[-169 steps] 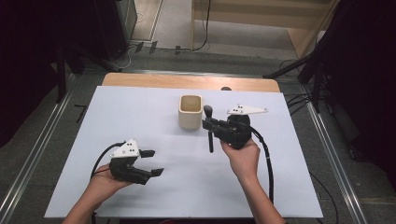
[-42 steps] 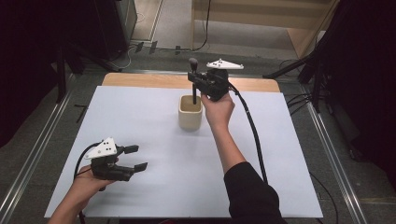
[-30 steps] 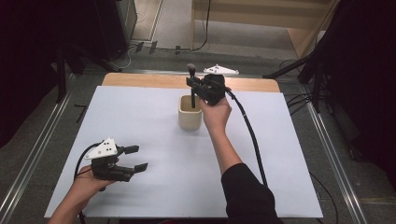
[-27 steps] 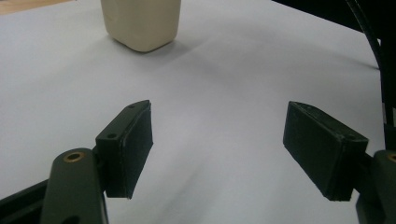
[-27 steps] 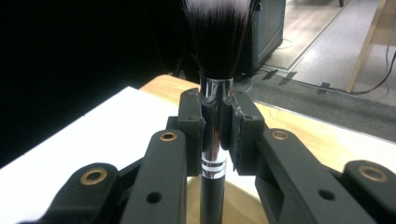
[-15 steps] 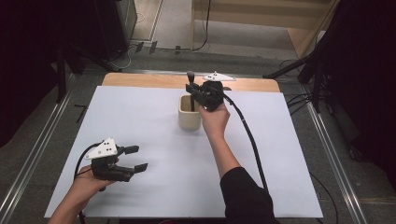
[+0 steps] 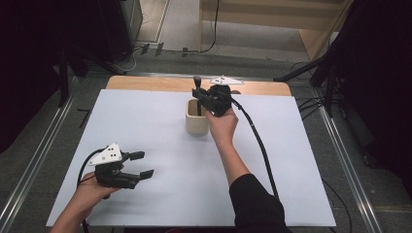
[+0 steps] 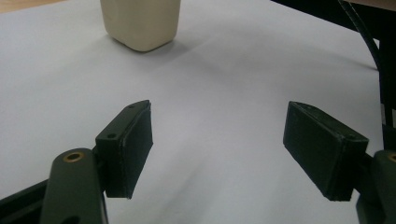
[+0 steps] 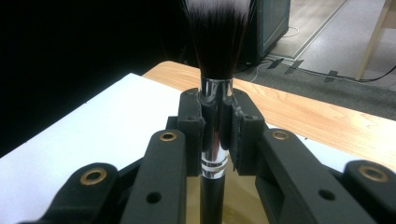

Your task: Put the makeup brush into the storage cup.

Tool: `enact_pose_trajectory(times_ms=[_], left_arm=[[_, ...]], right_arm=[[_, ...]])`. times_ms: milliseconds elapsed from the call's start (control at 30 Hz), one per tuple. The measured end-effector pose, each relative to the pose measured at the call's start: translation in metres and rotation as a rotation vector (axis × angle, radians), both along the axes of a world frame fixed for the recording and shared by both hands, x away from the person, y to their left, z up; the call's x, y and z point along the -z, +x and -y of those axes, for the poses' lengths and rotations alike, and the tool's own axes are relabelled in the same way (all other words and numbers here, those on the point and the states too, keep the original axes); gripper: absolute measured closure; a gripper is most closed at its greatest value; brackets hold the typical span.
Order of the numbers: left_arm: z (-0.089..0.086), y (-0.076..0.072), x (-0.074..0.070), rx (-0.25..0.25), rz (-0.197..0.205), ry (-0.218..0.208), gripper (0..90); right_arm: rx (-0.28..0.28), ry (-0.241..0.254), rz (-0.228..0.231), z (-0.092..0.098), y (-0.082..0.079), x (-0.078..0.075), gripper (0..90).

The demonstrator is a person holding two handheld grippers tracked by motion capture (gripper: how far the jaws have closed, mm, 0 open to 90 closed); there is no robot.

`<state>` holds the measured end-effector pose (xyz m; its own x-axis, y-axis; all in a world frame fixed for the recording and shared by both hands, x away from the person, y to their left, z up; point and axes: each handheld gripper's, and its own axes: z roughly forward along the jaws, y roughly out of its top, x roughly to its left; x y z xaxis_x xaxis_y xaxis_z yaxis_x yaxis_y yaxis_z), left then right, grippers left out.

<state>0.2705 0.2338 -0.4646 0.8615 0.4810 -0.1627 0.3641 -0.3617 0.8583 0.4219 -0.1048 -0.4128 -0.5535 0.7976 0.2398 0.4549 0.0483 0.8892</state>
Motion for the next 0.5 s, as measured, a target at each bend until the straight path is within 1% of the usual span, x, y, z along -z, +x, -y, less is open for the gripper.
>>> enact_pose_trajectory(times_ms=[233,433,467,500], left_arm=[[-0.0001,0.0001,-0.0002,-0.001,0.003,-0.001,25.0],[-0.0002,0.0002,-0.0003,-0.001,0.002,-0.003,24.9],[-0.0002,0.0002,-0.0002,-0.001,0.002,-0.002,24.9],[-0.0002,0.0002,-0.0002,0.000,0.003,-0.001,24.9]], right_arm=[[0.010,0.013,-0.001,0.0020,-0.0006,0.0010,77.6],[0.017,0.011,-0.007,0.0043,-0.0003,0.0020,77.3],[0.019,0.010,-0.008,0.0045,-0.0002,0.0019,76.6],[0.022,0.010,-0.003,0.0049,-0.0001,0.0016,68.0]])
